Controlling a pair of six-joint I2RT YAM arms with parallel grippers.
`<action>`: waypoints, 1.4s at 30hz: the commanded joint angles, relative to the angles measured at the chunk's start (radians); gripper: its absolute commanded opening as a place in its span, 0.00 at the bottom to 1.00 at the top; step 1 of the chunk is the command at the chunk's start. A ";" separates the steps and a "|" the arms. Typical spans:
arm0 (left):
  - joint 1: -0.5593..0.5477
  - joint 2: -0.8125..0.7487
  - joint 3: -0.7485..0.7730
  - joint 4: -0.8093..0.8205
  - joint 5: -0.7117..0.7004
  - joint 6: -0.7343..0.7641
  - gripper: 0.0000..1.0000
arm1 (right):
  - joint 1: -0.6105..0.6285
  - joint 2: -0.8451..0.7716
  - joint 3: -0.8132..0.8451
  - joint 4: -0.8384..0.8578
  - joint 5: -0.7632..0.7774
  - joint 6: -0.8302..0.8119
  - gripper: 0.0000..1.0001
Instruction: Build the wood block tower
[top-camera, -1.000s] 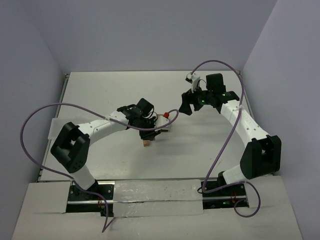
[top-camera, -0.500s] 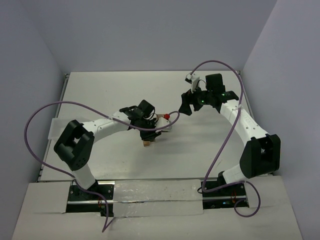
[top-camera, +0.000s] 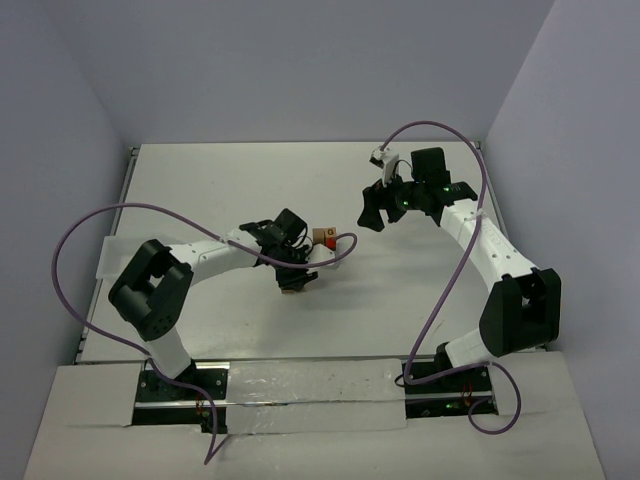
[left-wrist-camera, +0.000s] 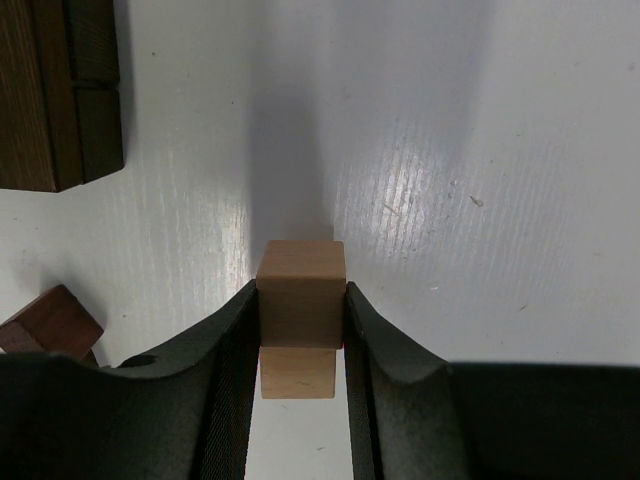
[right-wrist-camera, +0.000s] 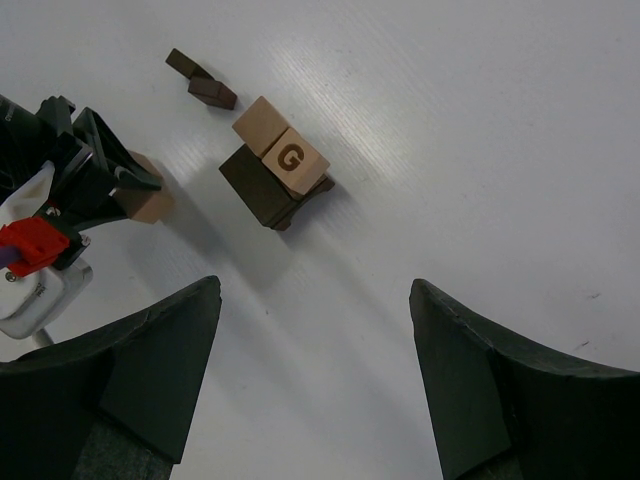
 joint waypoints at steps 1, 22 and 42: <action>0.002 -0.002 -0.006 0.055 -0.002 0.019 0.25 | 0.006 -0.012 0.018 -0.002 -0.003 -0.018 0.83; 0.002 0.000 -0.010 0.038 -0.040 0.058 0.52 | 0.050 -0.042 0.032 -0.014 0.046 0.001 0.84; 0.140 -0.468 0.146 -0.012 -0.122 -0.451 0.99 | 0.095 -0.169 0.103 0.055 0.285 0.294 1.00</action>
